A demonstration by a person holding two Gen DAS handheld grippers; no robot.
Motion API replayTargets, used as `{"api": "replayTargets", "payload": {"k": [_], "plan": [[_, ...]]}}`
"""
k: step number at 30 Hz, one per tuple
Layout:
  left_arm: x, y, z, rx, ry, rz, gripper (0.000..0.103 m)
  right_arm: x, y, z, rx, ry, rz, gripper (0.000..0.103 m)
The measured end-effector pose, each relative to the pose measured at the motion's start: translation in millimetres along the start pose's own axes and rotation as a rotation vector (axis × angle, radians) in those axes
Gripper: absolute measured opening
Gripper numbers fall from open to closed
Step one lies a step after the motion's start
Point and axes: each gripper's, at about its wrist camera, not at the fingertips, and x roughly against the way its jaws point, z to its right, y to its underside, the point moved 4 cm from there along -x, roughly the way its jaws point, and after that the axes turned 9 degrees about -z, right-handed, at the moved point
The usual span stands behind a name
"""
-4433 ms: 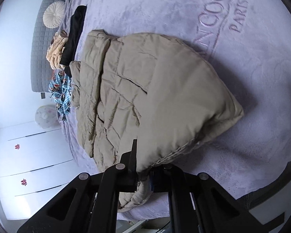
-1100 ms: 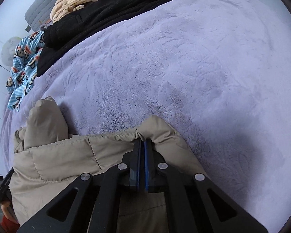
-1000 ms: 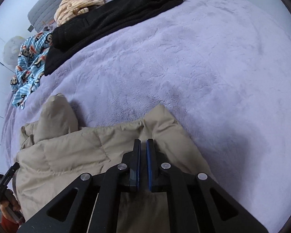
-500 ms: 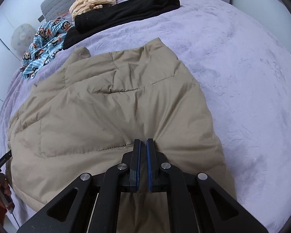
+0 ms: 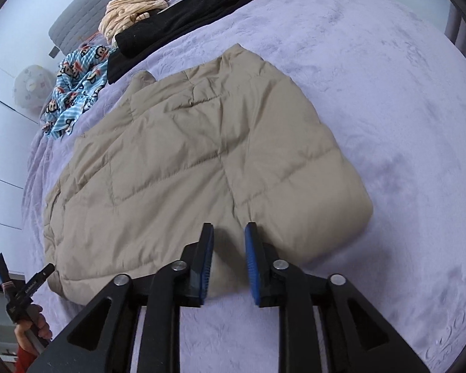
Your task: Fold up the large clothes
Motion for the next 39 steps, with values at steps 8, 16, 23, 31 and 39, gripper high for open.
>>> {"api": "replayTargets", "payload": {"k": [8, 16, 23, 31, 39], "plan": [[-1.3, 25.1, 10.5, -0.018, 0.007, -0.047, 0.091, -8.3, 40.3, 1.7, -0.048, -0.017, -0.067, 0.044], [-4.1, 37.4, 21.6, -0.063, -0.028, -0.055, 0.103, -20.9, 51.0, -0.9, -0.057, -0.028, -0.094, 0.055], [-4.7, 39.8, 21.4, -0.039, -0.046, -0.057, 0.103, -27.1, 51.1, -4.6, -0.094, -0.163, -0.102, 0.083], [-10.5, 45.8, 18.2, 0.001, 0.085, -0.108, 0.103, -35.1, 54.0, 5.5, -0.197, -0.310, -0.087, 0.103], [-8.5, 57.5, 7.3, 0.158, 0.396, -0.129, 0.103, -43.2, 53.5, 21.3, -0.286, -0.461, -0.146, 0.103]]}}
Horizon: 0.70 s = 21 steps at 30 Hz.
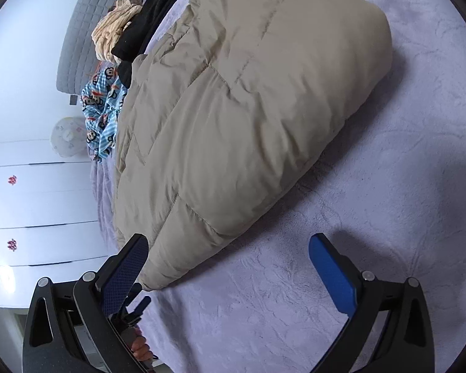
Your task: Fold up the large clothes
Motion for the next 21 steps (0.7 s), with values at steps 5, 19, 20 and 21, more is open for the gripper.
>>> {"api": "replayTargets", "payload": {"k": [5, 19, 20, 21], "plan": [[-8.0, 2.9, -2.8, 0.039, 0.157, -0.041, 0.103, -2.1, -3.4, 7.7, -0.029, -0.050, 0.003, 0.103], [-41.1, -41.0, 0.0, 0.167, 0.300, 0.029, 0.103, -41.8, -43.3, 7.8, -0.094, -0.195, -0.028, 0.103], [-40.8, -44.7, 1.9, 0.173, 0.304, 0.043, 0.103, -45.2, -47.4, 6.7, -0.099, -0.210, -0.028, 0.103], [-41.0, -49.2, 1.6, 0.177, 0.303, 0.052, 0.103, -47.4, -51.5, 3.9, -0.102, -0.230, -0.025, 0.103]]}}
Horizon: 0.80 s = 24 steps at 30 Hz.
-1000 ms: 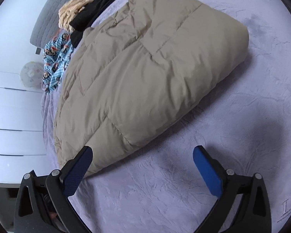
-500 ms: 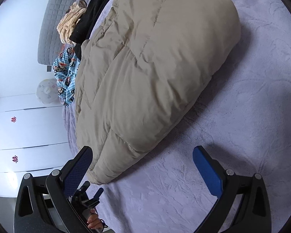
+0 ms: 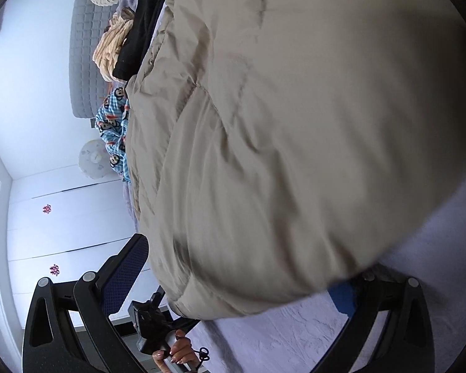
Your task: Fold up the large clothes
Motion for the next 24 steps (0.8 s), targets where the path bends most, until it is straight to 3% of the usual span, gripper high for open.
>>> {"api": "replayTargets", "payload": {"k": [5, 7, 10, 12, 14, 16, 19, 24], "plan": [[-16.4, -14.8, -6.5, 0.025, -0.041, 0.044, 0.100, -11.9, -19.2, -11.9, 0.022, -0.041, 0.023, 0.103], [-14.3, -16.9, -4.6, 0.036, -0.062, 0.071, 0.069, -20.0, -23.9, -5.0, 0.013, -0.020, 0.013, 0.103], [-3.2, -18.9, 2.2, -0.008, -0.051, 0.086, 0.035, -21.5, -24.8, -2.9, -0.004, -0.012, 0.015, 0.100], [7.5, -16.4, 11.8, -0.084, -0.080, 0.101, 0.027, -20.9, -23.9, -2.2, -0.014, 0.020, 0.007, 0.067], [17.1, -12.3, 27.9, -0.189, -0.139, 0.118, 0.024, -16.7, -22.0, -2.4, -0.009, 0.004, 0.007, 0.044], [26.7, -7.4, 43.8, -0.288, -0.176, 0.135, 0.021, -10.6, -17.8, -6.0, 0.007, -0.011, 0.017, 0.034], [41.1, -0.5, 55.3, -0.365, -0.172, 0.141, 0.021, -2.4, -9.9, -12.1, 0.032, -0.017, 0.034, 0.027], [66.2, 15.2, 53.0, -0.419, -0.144, 0.103, 0.021, 15.3, 16.7, -17.9, 0.059, -0.022, 0.062, 0.026]]}}
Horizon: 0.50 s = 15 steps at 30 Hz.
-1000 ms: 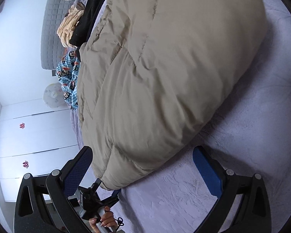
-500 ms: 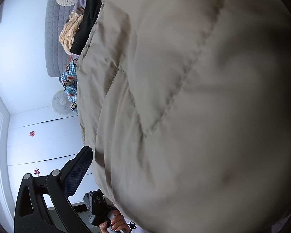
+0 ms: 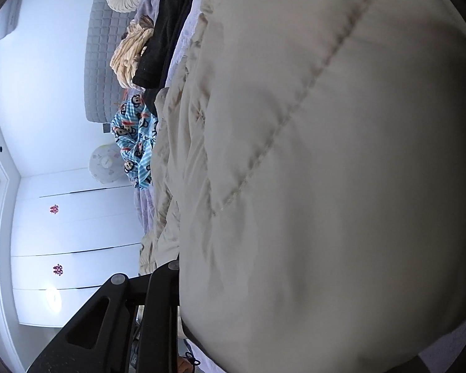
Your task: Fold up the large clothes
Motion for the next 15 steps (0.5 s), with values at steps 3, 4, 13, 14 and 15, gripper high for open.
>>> {"api": "replayTargets", "payload": {"k": [3, 4, 13, 14, 15], "plan": [[11.8, 19.3, -2.1, -0.031, 0.010, -0.030, 0.021, 7.9, 20.5, -0.6, 0.010, 0.015, 0.007, 0.026], [15.9, 30.0, -4.0, -0.041, 0.010, -0.046, 0.021, 10.0, 27.7, 1.9, 0.005, 0.020, 0.009, 0.026], [45.7, 128.6, -25.6, 0.013, 0.021, -0.170, 0.021, 33.5, 101.1, 38.6, -0.044, 0.101, -0.029, 0.026], [47.5, 140.1, -27.5, 0.024, 0.019, -0.179, 0.021, 36.5, 105.5, 41.2, -0.048, 0.106, -0.035, 0.026], [48.5, 151.1, -29.6, 0.034, 0.013, -0.187, 0.021, 40.5, 108.0, 43.4, -0.053, 0.113, -0.041, 0.026]]}}
